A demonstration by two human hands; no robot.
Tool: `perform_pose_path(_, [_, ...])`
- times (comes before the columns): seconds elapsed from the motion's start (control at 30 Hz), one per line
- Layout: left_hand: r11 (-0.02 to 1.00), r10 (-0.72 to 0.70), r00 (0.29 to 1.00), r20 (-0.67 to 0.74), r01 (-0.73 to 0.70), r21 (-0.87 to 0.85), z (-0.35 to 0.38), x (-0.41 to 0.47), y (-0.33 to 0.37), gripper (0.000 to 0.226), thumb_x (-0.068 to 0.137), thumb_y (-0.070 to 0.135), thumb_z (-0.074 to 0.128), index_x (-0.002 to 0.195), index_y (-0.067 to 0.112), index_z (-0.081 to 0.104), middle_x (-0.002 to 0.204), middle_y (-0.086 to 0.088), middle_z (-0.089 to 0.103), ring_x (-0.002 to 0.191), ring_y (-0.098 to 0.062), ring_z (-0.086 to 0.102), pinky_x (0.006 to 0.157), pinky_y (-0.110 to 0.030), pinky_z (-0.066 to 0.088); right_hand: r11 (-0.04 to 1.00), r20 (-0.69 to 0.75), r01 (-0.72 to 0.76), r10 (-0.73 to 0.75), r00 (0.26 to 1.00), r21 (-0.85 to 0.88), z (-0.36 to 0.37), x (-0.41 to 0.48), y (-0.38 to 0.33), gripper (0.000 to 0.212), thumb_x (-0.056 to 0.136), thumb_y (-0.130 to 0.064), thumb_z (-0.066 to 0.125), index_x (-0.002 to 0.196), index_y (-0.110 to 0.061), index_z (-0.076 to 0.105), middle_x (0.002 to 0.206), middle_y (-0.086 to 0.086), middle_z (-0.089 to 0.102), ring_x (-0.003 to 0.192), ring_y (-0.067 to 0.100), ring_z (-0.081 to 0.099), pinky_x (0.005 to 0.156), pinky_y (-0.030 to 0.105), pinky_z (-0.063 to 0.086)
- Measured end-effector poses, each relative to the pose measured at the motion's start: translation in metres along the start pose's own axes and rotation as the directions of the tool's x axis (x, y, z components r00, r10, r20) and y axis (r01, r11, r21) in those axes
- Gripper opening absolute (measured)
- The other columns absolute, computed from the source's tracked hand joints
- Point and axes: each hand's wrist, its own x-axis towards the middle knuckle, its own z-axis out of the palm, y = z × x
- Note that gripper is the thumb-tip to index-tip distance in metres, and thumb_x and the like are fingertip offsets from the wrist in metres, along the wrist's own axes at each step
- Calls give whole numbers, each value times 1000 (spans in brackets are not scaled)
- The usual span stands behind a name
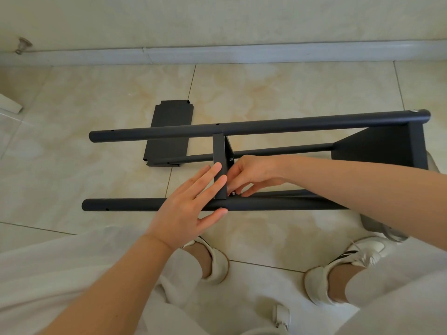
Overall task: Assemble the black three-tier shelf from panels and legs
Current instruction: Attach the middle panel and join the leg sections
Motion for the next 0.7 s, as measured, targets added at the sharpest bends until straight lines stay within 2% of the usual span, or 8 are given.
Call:
perform_pose_path(0.07, [1000,0,1000,1,0,6,0,0,1,59,99,44,53,144,6,52,158,-10,39,146,-25,40,115,-33,37,1000,-11,-9,9,1000,3,0,2,0,5,89,-17,72,90,-16,76,91,-1,71,97,19,59,88,33,53])
perform_pose_path(0.1, [1000,-1,1000,3,1,8,0,0,1,59,99,44,53,144,6,52,158,-10,39,146,-25,40,115,-33,37,1000,-3,-13,13,1000,13,0,3,1,5,89,-16,72,91,-16,76,93,0,71,98,20,59,90,34,53])
perform_pose_path(0.2, [1000,-5,1000,10,5,18,-1,0,1,60,99,45,52,145,7,52,159,-9,38,146,-24,40,115,-33,36,999,41,-28,27,999,27,-1,5,2,17,91,-15,70,106,-9,74,113,12,70,108,24,60,104,43,49])
perform_pose_path(0.27, [1000,-6,1000,9,5,26,-1,1,1,60,99,46,51,145,8,52,159,-8,38,145,-23,40,116,-32,34,999,61,-35,34,998,18,-3,6,2,20,92,-16,69,109,-7,73,119,14,69,109,25,61,105,44,48])
perform_pose_path(0.43, [1000,-5,1000,-3,5,26,0,0,0,59,101,48,48,145,9,52,159,-7,38,145,-21,40,118,-26,29,998,94,-65,63,994,12,-6,11,3,16,92,-19,69,105,-12,75,112,9,71,110,24,61,100,40,50])
perform_pose_path(0.5, [1000,-1,1000,-3,1,25,0,0,-1,59,101,47,49,145,9,52,159,-7,39,144,-22,42,117,-28,32,997,85,-73,72,994,9,-5,13,4,14,92,-21,69,102,-14,76,114,8,71,114,26,61,102,41,49])
perform_pose_path(0.6, [1000,-6,1000,0,6,22,0,0,-1,59,101,47,50,146,9,51,159,-7,38,144,-21,43,118,-23,28,997,96,-82,81,992,7,-6,14,5,13,92,-22,69,100,-15,75,110,6,72,113,24,62,104,44,48])
perform_pose_path(0.7, [1000,-8,1000,-1,8,23,0,0,-1,59,101,48,50,145,9,52,159,-6,38,142,-21,44,119,-17,24,996,134,-90,86,987,25,-7,15,7,14,93,-22,67,103,-15,75,119,6,70,119,24,59,106,46,46])
